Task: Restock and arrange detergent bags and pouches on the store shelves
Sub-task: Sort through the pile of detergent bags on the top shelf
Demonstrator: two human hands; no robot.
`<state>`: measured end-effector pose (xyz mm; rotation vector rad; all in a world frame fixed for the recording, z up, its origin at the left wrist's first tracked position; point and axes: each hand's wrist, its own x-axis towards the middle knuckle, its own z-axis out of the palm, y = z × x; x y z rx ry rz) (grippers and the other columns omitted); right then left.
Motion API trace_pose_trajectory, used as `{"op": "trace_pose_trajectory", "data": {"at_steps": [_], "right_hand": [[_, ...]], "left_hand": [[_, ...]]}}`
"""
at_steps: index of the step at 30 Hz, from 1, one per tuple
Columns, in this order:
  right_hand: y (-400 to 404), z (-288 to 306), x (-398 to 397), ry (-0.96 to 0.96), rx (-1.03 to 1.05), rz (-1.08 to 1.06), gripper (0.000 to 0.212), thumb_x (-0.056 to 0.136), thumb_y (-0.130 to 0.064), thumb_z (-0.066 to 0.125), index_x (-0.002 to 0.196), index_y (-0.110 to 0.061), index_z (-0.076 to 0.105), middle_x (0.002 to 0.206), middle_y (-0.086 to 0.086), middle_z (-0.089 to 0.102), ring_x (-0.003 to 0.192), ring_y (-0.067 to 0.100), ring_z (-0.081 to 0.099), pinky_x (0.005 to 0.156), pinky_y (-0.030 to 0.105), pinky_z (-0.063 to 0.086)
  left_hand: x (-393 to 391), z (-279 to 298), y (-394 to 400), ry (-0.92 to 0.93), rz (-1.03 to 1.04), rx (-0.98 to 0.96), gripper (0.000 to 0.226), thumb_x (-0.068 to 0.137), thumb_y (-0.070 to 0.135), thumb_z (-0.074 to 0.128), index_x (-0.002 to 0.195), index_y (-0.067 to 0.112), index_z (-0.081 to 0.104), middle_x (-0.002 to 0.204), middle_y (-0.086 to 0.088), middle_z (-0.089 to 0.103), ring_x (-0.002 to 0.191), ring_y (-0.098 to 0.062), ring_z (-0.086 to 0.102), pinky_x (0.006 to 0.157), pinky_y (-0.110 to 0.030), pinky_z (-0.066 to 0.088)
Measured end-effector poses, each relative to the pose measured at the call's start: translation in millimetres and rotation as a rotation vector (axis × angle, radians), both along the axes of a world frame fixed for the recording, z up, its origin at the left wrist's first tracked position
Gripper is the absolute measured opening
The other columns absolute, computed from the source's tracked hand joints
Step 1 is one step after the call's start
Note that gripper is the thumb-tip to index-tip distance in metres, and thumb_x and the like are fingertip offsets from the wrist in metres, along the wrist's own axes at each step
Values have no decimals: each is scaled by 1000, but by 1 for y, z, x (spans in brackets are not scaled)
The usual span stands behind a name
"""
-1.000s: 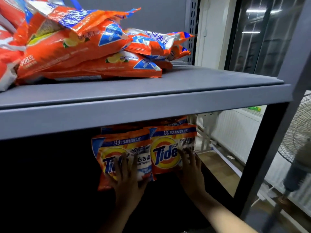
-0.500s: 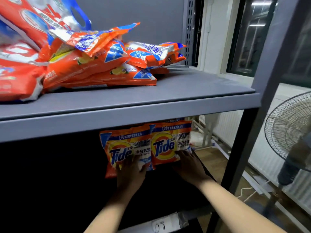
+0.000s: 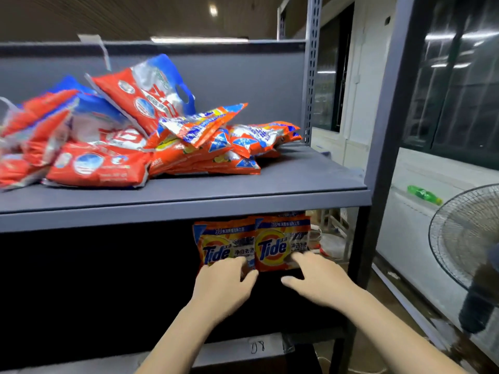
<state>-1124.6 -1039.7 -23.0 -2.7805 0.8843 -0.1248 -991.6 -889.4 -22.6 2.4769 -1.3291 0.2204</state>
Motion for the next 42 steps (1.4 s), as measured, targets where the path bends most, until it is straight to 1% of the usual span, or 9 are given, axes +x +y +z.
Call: {"op": "trace_pose_trajectory", "data": {"at_steps": [5,9,13,22,25,29,32,36,42], "right_hand": [[30,53,-21,-166,-10,128,45,87,-60,50,128,-41,46,132,-16,52,120,8,51,95,32,46],[49,98,-25,-363,35,185,29,84,-58,56,104,-39,62,97,-24,66,93,-3,60,83,29,52],[49,132,-7,-626,63,131,20,84,-49,60,80,-30,67,72,-16,66,70,-1,60,67,25,50],[-15,170,75,-701,69,-133,19,87,-38,61,86,-20,67,89,-2,66,90,18,59,80,33,49],[-36,177,105,-631,94,-250,28,88,-40,59,89,-13,66,84,1,61,86,21,55,68,29,45],[-54,180,138,-739,712,-321,46,88,-45,62,121,-13,55,109,6,62,92,22,62,66,28,49],[-61,179,158,-797,953,-360,48,86,-46,65,120,-15,49,99,7,64,79,20,62,57,29,50],[-67,182,169,-845,894,-398,23,91,-29,62,107,-15,53,77,2,61,63,14,55,47,22,42],[-63,188,157,-985,376,-347,26,90,-18,53,115,-13,61,113,10,66,103,32,61,89,41,50]], "left_hand": [[-14,58,34,-88,-53,-183,34,90,57,40,95,31,61,95,13,67,91,-7,61,76,-29,49],[-8,104,47,-56,-9,-505,31,90,49,47,73,26,58,66,12,62,68,-8,60,60,-31,48],[22,133,43,85,25,-745,13,90,39,54,83,30,61,81,14,65,77,-9,61,72,-34,51],[110,171,15,-147,169,-545,46,88,27,55,132,15,47,133,-7,50,119,-29,44,96,-43,39],[137,184,5,-154,167,-471,55,87,24,55,139,16,41,142,-7,45,125,-30,42,100,-42,36],[162,192,-13,-116,133,-412,56,87,21,51,142,20,41,149,-9,36,132,-30,37,107,-39,32],[170,190,-19,-122,70,-454,45,88,19,51,132,26,56,148,-14,37,133,-30,37,109,-37,31],[174,190,-23,-83,-38,-542,38,93,13,47,126,22,62,148,-19,36,136,-31,33,113,-37,26],[156,188,-25,-124,-133,-681,33,93,11,50,123,16,65,140,-15,47,132,-32,36,111,-41,24]]}}
